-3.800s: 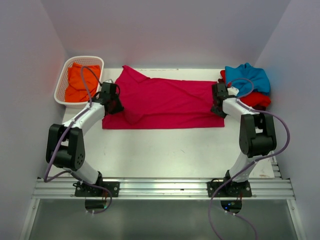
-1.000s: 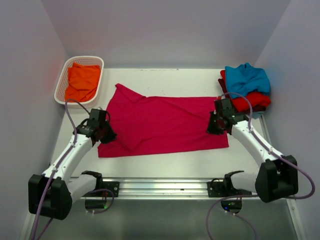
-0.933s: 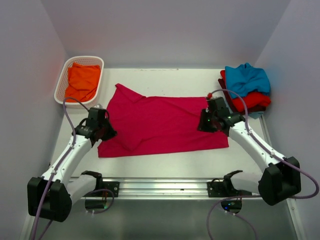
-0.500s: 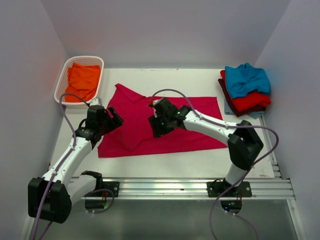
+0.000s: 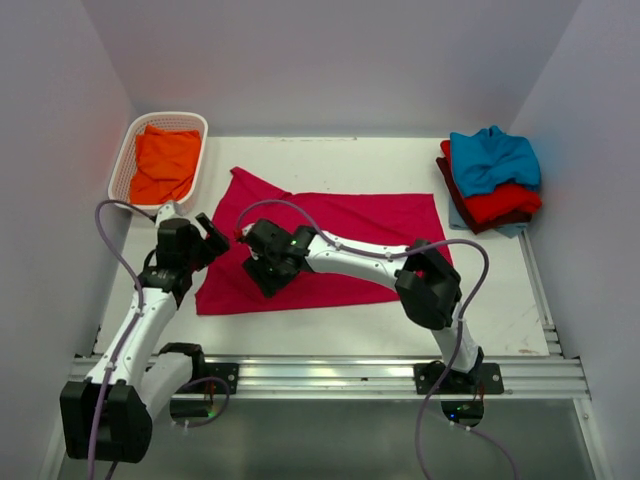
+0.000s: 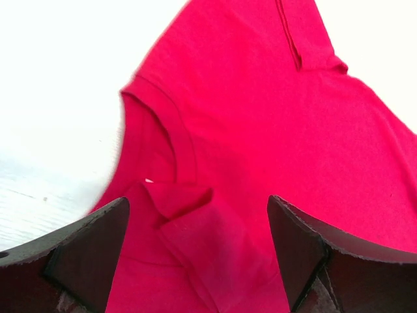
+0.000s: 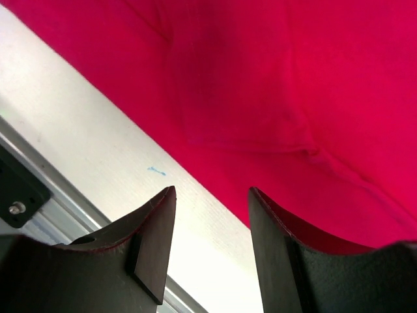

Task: Fold and stack the t-shirts
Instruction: Fold the flattened tshirt in 1/3 of the way

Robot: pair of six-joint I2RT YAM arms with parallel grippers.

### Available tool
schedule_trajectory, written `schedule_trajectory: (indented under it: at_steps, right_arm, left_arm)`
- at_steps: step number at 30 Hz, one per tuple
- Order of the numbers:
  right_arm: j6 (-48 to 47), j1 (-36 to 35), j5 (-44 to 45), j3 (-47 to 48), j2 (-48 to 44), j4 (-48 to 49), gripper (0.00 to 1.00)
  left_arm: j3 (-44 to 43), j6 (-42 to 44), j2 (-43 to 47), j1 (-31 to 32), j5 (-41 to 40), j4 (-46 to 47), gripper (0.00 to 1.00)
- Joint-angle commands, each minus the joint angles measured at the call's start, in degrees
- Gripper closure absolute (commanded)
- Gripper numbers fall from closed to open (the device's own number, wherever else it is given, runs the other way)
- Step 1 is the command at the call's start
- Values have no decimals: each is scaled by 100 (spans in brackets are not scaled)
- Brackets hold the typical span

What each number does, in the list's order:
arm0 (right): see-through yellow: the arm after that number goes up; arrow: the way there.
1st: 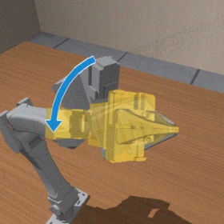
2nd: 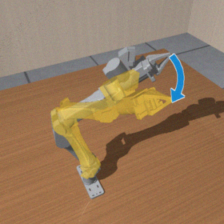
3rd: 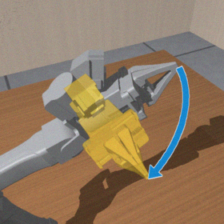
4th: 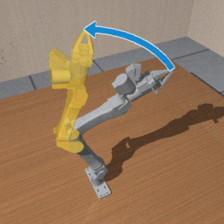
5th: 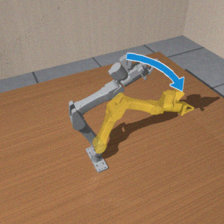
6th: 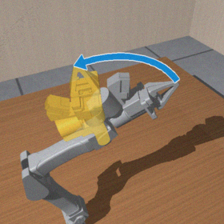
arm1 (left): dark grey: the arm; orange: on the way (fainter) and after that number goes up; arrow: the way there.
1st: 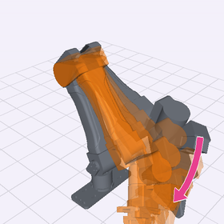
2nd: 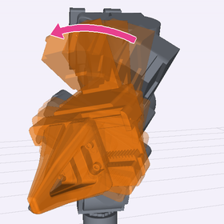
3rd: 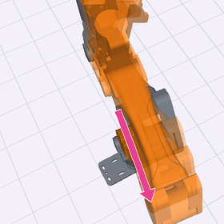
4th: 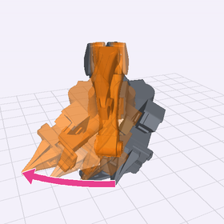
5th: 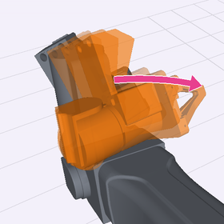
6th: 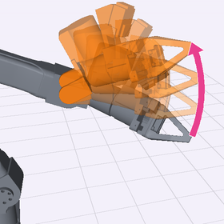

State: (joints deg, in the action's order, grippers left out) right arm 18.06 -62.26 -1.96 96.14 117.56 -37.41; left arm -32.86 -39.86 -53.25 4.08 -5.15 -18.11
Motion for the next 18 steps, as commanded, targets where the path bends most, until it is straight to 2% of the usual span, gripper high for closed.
schedule_trajectory:
  at_steps: [1, 11, 18]
  right_arm:
    - [-75, -49, 178, 396, 179, -320, 48]
    - [-154, -339, 398, 1459, 962, -776, 49]
    - [-49, -366, 407, 1496, 1129, -847, 52]
  left_arm:
    - [8, 101, 271, -284, -4, 123, 9]
    - [-133, 39, 368, -399, 190, 124, 8]
    - [-194, 5, 412, -399, 93, 9, 8]
